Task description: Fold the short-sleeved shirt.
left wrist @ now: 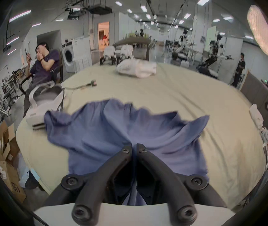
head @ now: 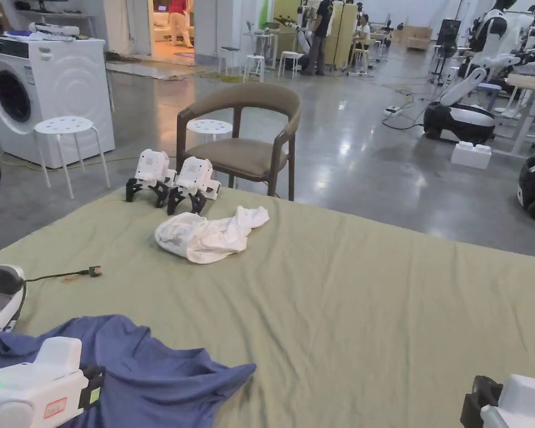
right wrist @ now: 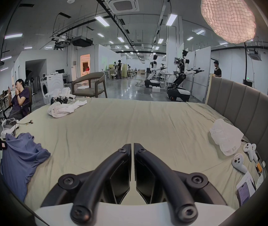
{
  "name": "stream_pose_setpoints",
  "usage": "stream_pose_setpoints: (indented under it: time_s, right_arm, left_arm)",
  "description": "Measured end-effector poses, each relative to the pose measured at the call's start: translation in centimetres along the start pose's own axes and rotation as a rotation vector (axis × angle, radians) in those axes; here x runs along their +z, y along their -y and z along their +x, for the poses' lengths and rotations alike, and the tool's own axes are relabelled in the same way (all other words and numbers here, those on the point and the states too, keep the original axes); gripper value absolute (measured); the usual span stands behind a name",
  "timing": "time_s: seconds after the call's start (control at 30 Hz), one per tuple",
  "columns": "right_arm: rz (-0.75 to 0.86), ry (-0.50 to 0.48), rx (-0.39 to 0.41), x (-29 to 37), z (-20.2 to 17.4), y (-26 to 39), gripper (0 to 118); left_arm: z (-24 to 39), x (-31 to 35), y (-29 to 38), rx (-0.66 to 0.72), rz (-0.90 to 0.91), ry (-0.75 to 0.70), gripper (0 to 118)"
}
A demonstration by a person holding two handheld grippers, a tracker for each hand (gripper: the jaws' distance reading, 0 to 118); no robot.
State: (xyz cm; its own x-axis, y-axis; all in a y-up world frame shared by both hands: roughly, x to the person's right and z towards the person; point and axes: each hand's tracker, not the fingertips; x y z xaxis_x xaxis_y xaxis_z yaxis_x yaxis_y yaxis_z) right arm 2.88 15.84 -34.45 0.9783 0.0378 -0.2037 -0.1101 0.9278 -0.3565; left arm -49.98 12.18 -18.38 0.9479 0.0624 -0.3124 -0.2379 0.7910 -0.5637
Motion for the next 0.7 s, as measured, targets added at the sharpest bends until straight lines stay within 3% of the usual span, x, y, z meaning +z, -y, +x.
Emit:
stream_pose_setpoints:
  time_s: [0.33, 0.7]
  right_arm:
    - [0.081, 0.029, -0.048, 2.3, 2.7, -1.8, 2]
    - [0.162, 0.092, -0.086, 5.7, 7.0, -3.3, 2]
  left_arm:
    - [7.5, 4.2, -9.1, -0.079, 0.251, 0.118, 0]
    - [22.6, 9.7, -17.4, -0.180, 0.439, 0.390, 0]
